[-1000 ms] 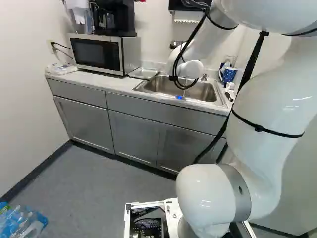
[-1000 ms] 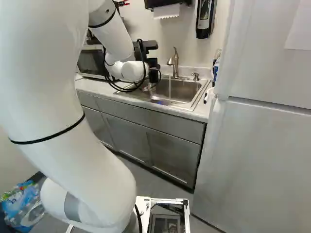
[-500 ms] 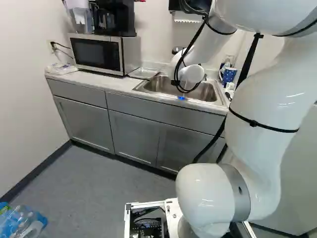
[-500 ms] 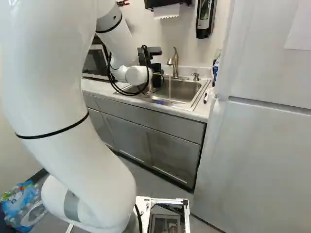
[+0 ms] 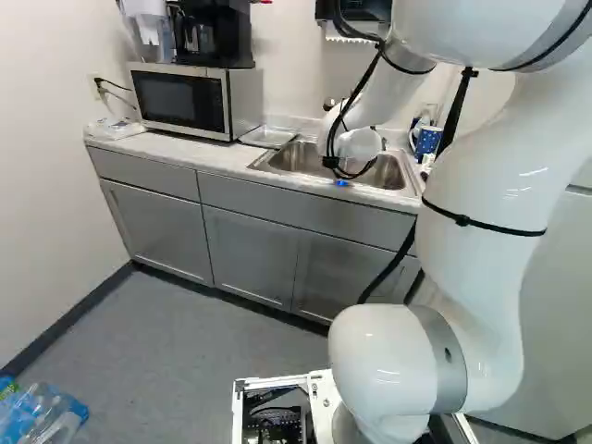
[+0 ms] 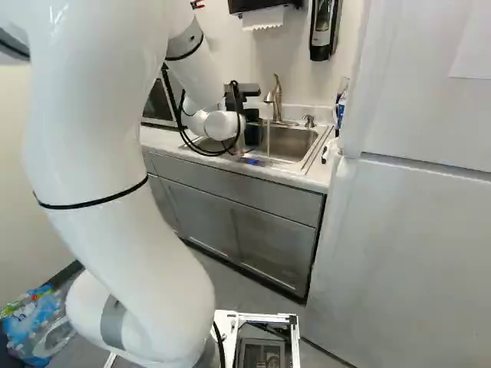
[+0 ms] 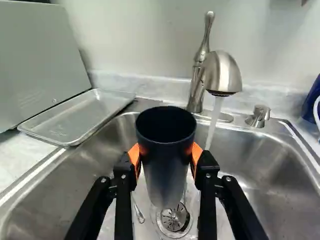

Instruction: Rinse the cup and place it in the tray

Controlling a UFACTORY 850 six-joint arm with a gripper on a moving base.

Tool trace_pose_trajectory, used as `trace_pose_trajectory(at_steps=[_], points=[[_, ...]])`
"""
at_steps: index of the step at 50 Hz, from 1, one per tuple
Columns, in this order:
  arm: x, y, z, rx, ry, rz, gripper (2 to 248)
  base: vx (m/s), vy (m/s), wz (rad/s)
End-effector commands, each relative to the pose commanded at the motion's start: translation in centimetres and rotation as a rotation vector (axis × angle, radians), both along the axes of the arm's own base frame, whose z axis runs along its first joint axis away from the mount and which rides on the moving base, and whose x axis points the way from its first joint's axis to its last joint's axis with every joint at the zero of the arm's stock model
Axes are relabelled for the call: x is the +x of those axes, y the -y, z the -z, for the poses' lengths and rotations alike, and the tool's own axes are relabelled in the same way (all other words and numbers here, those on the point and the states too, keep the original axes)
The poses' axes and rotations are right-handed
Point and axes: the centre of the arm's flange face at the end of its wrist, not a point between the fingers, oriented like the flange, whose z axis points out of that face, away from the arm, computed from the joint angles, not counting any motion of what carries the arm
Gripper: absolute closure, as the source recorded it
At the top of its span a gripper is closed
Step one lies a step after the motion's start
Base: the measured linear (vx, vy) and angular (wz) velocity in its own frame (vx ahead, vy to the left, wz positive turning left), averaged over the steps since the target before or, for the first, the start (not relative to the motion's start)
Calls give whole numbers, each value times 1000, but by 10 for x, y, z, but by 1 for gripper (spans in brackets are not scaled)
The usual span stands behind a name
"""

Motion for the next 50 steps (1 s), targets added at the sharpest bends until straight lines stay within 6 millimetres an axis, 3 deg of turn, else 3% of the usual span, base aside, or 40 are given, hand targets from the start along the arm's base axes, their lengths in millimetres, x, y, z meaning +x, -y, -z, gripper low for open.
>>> trace_pose_trajectory(at_steps=[15,31,50], points=[[4,22,15,2,-10,38,131,0,0,0],[22,43,27,-2,11,71,131,0,0,0],[25,46,26,-4,26,73,131,0,0,0]])
